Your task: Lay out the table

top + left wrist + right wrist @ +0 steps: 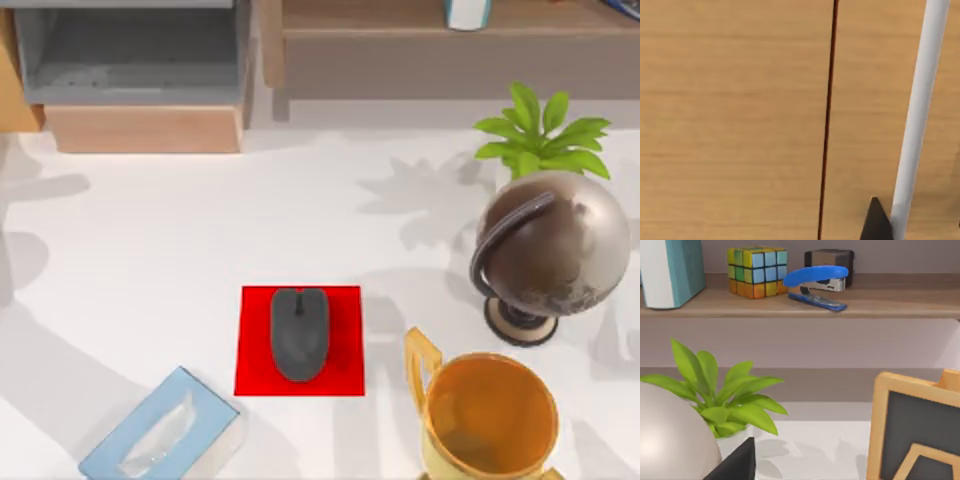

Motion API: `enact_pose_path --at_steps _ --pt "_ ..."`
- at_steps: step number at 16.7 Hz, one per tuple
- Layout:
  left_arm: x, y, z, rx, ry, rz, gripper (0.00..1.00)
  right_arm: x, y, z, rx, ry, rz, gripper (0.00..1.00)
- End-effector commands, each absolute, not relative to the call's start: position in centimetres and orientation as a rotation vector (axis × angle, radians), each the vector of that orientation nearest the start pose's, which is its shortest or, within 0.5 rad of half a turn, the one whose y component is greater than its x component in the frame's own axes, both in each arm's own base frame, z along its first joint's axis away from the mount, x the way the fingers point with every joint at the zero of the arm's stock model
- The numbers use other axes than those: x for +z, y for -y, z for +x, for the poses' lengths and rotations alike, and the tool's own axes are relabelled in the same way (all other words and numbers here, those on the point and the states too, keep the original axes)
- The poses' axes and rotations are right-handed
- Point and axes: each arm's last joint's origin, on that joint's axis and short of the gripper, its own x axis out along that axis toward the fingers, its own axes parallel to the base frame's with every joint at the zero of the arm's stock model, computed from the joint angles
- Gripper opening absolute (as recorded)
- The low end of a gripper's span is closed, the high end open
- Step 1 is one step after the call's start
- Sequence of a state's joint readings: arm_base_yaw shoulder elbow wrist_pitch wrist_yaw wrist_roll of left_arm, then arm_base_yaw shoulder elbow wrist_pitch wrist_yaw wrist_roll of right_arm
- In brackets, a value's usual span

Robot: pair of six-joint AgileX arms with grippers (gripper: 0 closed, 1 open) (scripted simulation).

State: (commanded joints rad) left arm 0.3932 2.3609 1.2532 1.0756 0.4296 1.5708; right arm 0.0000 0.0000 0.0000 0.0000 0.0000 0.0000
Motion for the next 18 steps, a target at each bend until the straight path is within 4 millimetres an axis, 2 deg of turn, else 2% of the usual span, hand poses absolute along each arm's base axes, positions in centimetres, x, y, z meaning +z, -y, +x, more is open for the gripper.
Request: enact_pose_path --at_steps 4,5,12,13,15,18 --pt "9.0 -17.4 43.9 -0.027 -0.012 1.548 0.98 16.0 0.1 10.6 0.0 0.0 0.0 1.0" --pt "9.0 -17.4 43.9 -0.027 -0.012 1.548 1.0 16.0 0.1 10.6 0.0 0.0 0.0 1.0" --pt "9.0 -17.4 43.9 -0.027 -0.012 1.548 1.0 16.0 0.1 10.6 0.0 0.0 0.0 1.0" --pt "7.6 -17.4 43.4 -0.055 -0.049 1.525 1.0 16.0 0.1 10.6 0.0 0.0 0.0 1.0" --pt "7.8 -17.5 43.1 -0.051 -0.047 1.526 1.0 16.0 0.1 10.6 0.0 0.0 0.0 1.0" --pt "8.0 -17.5 41.6 -0.05 -0.042 1.527 1.0 16.0 0.1 10.6 0.0 0.0 0.0 1.0"
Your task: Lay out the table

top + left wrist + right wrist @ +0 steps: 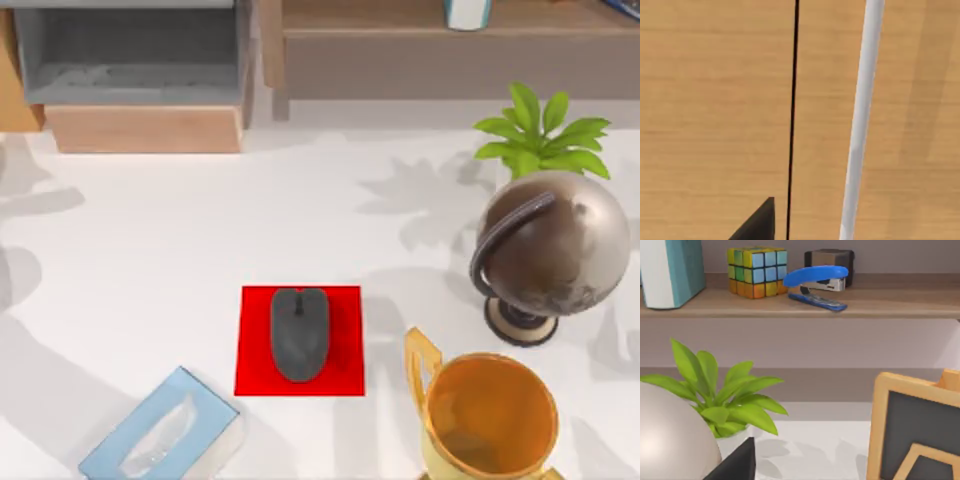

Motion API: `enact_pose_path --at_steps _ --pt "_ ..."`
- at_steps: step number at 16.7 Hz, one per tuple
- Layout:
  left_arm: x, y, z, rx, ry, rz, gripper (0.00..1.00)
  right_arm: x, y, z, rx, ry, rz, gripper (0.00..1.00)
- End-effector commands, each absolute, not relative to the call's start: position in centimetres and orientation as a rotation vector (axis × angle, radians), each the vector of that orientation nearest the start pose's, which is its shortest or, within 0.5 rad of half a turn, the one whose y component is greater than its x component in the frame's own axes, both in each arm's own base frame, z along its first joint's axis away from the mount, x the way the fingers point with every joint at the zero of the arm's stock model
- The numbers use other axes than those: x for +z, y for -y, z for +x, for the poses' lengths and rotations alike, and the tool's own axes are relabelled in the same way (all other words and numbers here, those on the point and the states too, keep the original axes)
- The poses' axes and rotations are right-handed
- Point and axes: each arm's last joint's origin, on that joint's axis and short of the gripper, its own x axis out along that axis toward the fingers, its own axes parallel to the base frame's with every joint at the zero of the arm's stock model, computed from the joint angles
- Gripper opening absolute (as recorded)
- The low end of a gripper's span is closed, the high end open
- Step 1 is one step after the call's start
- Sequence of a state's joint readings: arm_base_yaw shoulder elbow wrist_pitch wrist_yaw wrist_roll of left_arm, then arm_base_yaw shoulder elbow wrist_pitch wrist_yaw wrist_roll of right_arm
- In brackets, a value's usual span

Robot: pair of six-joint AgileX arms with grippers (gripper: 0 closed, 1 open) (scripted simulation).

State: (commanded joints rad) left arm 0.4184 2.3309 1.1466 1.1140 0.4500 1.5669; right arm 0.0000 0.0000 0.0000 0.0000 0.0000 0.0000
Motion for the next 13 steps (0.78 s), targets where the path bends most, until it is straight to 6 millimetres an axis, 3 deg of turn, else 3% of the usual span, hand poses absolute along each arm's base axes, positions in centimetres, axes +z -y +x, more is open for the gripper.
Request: enact_pose_path --at_steps 4,9,11,13 --pt "7.7 -17.5 39.5 -0.054 -0.048 1.525 1.0 16.0 0.1 10.6 0.0 0.0 0.0 1.0" --pt "7.5 -17.3 39.6 -0.061 -0.049 1.523 1.0 16.0 0.1 10.6 0.0 0.0 0.0 1.0" --pt "8.5 -16.2 39.9 -0.051 -0.028 1.513 1.0 16.0 0.1 10.6 0.0 0.0 0.0 1.0" --pt "10.6 -13.5 40.6 -0.035 0.021 1.482 1.0 16.0 0.1 10.6 0.0 0.0 0.0 1.0"
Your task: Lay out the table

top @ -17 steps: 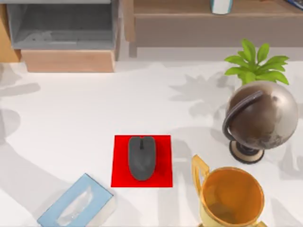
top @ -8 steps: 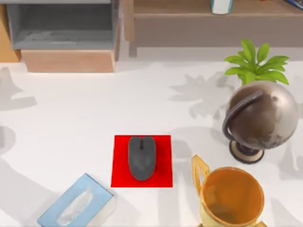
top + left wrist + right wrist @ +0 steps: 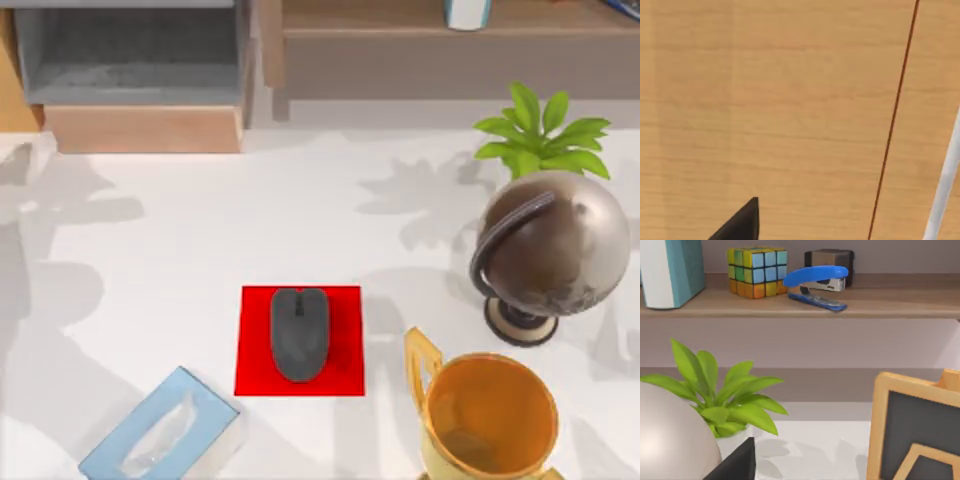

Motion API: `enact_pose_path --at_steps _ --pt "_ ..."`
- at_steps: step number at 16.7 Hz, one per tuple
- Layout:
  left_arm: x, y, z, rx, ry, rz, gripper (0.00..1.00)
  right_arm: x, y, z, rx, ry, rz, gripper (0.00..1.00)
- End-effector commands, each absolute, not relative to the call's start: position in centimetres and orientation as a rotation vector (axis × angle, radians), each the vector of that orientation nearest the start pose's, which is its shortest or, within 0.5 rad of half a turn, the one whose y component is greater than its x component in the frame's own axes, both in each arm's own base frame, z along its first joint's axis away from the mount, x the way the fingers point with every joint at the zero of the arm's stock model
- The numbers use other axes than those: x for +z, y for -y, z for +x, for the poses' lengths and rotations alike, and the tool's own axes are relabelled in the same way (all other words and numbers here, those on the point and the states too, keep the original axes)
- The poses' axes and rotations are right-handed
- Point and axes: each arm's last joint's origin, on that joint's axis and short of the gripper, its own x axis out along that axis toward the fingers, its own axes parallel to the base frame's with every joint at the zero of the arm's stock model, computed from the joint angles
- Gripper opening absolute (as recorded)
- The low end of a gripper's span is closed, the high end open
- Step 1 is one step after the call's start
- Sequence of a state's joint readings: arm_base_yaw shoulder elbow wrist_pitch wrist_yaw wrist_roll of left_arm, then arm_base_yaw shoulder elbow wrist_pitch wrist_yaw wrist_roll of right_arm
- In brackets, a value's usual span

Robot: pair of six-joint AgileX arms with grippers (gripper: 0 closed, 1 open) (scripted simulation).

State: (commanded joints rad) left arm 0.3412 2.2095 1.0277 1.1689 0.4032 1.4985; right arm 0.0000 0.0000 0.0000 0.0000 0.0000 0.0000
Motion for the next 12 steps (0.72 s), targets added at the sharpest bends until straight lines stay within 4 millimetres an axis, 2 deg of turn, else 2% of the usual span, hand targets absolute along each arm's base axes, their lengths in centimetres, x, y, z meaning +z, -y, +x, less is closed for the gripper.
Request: enact_pose_path --at_steps 2,4,9,12 --pt "13.1 -9.3 41.1 -0.035 0.086 1.417 1.0 16.0 0.1 10.6 0.0 0.0 0.0 1.0" --pt "14.8 -3.8 41.3 -0.075 0.139 1.314 1.0 16.0 0.1 10.6 0.0 0.0 0.0 1.0" --pt "16.3 11.9 39.3 -0.263 0.168 0.988 1.0 16.0 0.1 10.6 0.0 0.0 0.0 1.0" --pt "17.2 20.3 37.7 -0.329 0.146 0.788 1.0 16.0 0.1 10.6 0.0 0.0 0.0 1.0"
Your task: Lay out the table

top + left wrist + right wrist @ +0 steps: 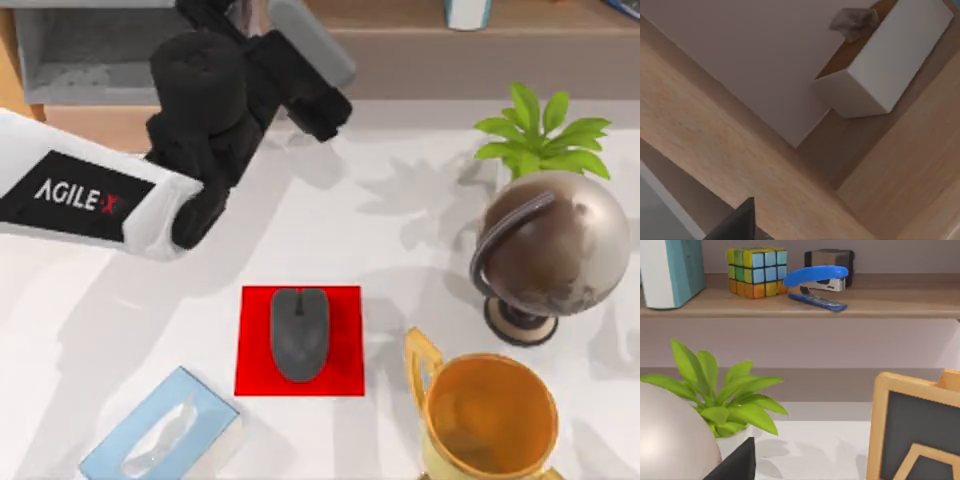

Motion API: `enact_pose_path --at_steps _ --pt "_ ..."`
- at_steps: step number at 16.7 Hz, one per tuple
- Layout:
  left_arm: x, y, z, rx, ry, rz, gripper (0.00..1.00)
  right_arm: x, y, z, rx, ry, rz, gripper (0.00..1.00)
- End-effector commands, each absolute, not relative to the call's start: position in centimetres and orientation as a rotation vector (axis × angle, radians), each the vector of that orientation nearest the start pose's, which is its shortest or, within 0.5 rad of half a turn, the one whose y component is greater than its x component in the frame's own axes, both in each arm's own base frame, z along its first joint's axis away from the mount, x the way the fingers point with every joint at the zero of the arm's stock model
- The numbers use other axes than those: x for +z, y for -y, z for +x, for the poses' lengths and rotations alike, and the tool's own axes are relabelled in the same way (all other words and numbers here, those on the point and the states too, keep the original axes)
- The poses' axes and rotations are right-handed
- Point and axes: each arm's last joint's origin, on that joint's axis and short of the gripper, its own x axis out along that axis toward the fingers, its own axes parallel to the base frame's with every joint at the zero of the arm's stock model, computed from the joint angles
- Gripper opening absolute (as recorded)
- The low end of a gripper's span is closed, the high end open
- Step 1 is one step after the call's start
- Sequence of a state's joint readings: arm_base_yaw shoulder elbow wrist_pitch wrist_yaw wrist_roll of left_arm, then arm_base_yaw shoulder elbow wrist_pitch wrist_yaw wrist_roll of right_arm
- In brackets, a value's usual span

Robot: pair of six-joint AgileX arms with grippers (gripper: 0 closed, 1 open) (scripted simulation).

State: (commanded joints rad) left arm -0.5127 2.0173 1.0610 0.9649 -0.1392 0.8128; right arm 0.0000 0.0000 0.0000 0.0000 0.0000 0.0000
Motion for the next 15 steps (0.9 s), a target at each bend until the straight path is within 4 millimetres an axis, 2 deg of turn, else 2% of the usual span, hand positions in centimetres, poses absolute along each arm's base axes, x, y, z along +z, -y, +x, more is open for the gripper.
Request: enact_pose_path --at_steps 3,7,11,15 --pt "18.3 27.0 37.3 -0.322 0.102 0.592 1.0 16.0 0.1 10.6 0.0 0.0 0.0 1.0" --pt "19.5 33.9 38.6 -0.224 0.047 0.347 1.0 16.0 0.1 10.6 0.0 0.0 0.0 1.0" --pt "20.5 38.7 40.0 -0.108 0.024 0.138 1.0 16.0 0.1 10.6 0.0 0.0 0.0 1.0" --pt "20.5 41.4 40.5 -0.034 0.014 0.013 1.0 16.0 0.1 10.6 0.0 0.0 0.0 1.0"
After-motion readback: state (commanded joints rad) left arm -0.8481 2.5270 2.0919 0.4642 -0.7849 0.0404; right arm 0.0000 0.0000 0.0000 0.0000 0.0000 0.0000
